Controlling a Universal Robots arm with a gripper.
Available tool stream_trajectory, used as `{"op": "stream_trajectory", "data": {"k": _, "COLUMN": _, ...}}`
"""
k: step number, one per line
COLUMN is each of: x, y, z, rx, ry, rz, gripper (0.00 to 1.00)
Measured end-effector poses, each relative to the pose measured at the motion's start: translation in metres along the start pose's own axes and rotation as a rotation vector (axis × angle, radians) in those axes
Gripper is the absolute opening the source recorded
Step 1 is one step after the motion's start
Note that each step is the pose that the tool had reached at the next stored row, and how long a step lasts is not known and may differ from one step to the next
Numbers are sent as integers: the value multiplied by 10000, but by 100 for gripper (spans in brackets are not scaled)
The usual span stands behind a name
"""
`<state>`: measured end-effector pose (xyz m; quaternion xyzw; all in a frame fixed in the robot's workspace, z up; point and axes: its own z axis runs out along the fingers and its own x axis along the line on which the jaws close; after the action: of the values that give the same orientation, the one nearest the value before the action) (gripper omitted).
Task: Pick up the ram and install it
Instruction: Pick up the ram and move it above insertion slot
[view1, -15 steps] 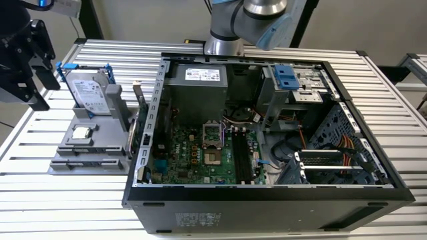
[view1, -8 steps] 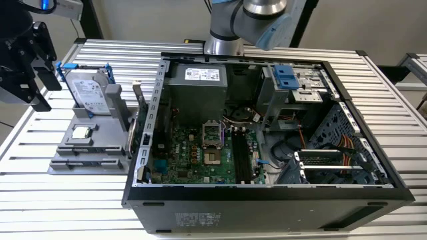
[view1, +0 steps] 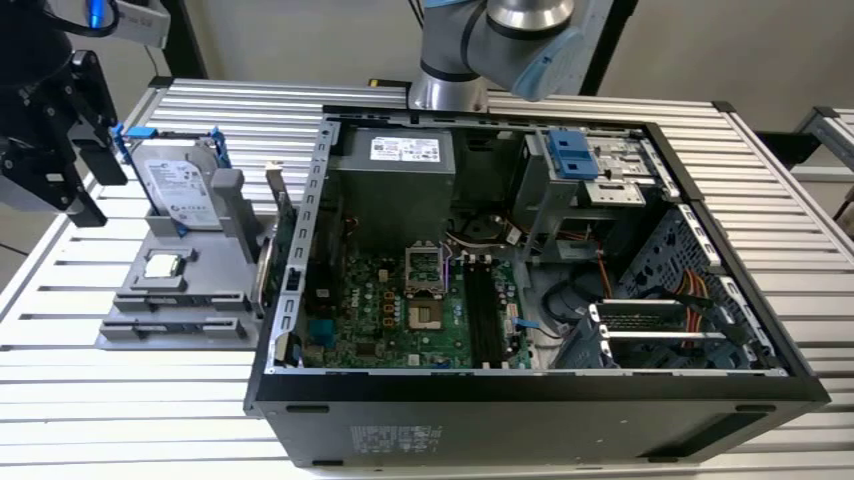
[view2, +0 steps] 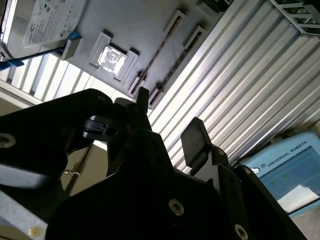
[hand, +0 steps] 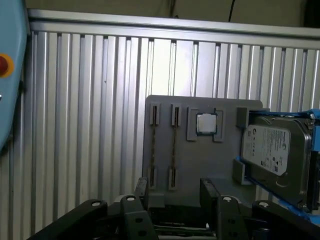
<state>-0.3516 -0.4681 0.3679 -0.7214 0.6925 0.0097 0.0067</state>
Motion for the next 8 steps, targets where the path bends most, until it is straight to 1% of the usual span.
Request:
{"op": "stream_trajectory", "data": {"k": 5, "x": -1, "y": 0, "z": 24, "rx": 1, "ry": 6, "rz": 1, "gripper": 100}}
{"op": "stream_trajectory", "data": {"k": 8, "x": -1, "y": 0, "z": 44, "rx": 0, "ry": 26, "rz": 21, "gripper": 100}}
